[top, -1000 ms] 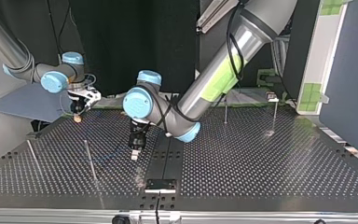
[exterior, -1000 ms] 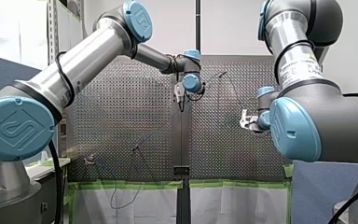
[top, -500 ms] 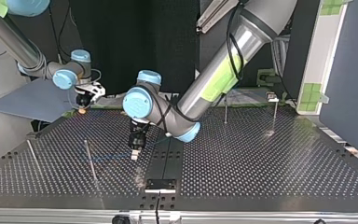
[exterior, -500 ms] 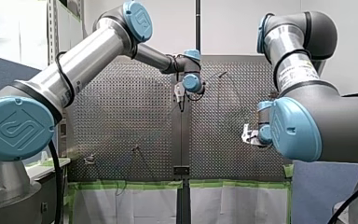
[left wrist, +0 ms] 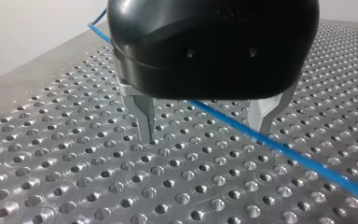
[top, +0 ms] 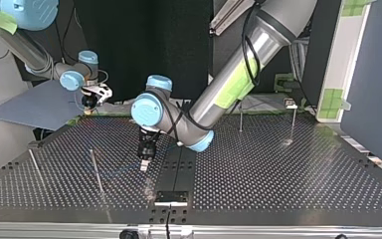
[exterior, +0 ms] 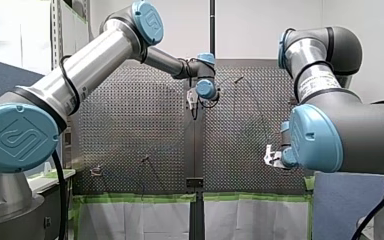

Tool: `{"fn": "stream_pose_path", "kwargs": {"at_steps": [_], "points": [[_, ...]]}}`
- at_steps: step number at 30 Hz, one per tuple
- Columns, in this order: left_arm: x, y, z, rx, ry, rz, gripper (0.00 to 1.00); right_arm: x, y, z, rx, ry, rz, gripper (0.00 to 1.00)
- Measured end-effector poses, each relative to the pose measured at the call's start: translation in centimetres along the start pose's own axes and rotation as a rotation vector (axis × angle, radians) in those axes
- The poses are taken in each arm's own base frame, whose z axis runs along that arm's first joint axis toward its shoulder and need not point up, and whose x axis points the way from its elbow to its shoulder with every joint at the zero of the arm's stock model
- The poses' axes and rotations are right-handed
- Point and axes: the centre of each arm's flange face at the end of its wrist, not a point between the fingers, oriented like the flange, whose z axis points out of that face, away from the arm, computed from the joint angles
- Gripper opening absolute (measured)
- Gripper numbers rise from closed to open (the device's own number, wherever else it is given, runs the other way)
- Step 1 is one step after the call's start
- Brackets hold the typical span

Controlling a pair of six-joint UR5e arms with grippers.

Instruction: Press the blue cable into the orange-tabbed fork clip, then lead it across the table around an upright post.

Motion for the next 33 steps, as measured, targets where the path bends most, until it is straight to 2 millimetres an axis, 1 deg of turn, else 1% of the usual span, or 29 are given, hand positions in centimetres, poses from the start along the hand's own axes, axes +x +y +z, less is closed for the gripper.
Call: {"fn": "stream_pose_path", "kwargs": {"at_steps": [9, 15, 24, 29, 33], "points": [[-0.2, 0.0, 0.0, -0.004, -0.005, -0.001, 1.0, -1.2, 2.3, 0.7, -0.033, -0.003, 0.009, 0.0], [-0.2, 0.0, 0.0, -0.005, -0.004, 0.0, 1.0, -3.2, 3.6, 1.2, -0.05, -0.014, 0.022, 0.0], [-0.2, 0.0, 0.0, -0.008, -0.001, 0.003, 1.0, -5.6, 5.3, 2.0, -0.073, -0.021, 0.038, 0.0], [-0.2, 0.0, 0.0, -0.009, 0.002, 0.005, 1.0, -6.6, 5.9, 2.3, -0.08, -0.022, 0.041, 0.0], [-0.2, 0.0, 0.0, -0.008, 0.003, 0.007, 1.0, -7.8, 6.2, 2.9, -0.082, -0.03, 0.05, 0.0]]}}
